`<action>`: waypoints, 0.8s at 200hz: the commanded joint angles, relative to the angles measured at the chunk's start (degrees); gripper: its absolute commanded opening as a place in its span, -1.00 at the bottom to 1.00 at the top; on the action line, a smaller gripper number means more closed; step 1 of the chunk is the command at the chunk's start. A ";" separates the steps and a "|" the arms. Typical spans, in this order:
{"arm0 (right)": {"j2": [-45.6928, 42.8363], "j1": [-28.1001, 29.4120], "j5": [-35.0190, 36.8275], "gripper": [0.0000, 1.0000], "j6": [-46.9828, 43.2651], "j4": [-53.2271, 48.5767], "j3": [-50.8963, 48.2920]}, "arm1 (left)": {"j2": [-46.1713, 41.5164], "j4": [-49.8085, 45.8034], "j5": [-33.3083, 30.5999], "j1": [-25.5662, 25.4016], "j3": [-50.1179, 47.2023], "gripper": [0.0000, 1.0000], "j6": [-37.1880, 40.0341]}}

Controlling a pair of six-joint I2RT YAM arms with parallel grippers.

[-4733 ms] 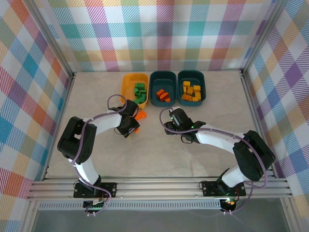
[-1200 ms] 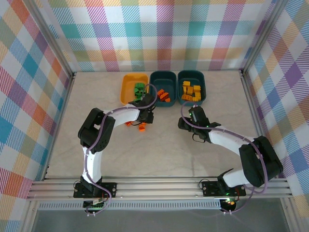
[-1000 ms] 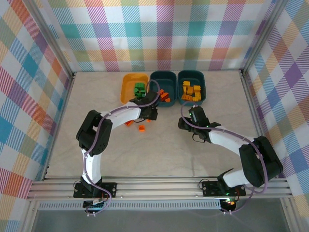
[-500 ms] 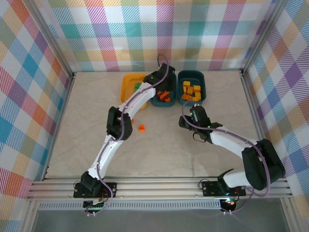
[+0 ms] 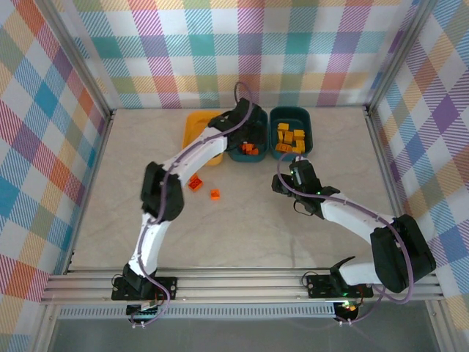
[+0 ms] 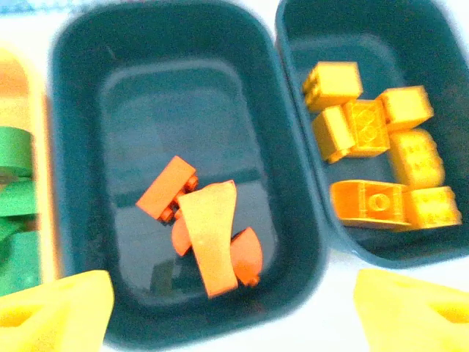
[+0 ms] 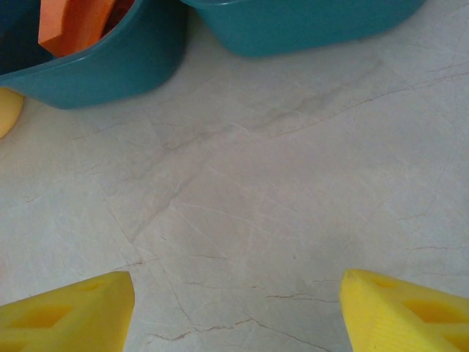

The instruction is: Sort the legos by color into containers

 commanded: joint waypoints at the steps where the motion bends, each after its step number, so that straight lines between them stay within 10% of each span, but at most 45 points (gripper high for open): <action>1: -0.83 0.20 0.22 0.48 -0.42 0.64 -0.71 | -9.95 3.69 -5.56 0.78 -12.73 0.77 -5.15; 72: 3.29 0.23 -3.96 0.46 0.95 1.73 0.43 | -25.05 3.63 3.01 0.44 -50.81 0.44 -27.56; 160: 2.99 0.22 -3.69 0.46 0.61 1.42 0.18 | -17.27 4.23 4.96 0.00 -48.40 0.40 -24.33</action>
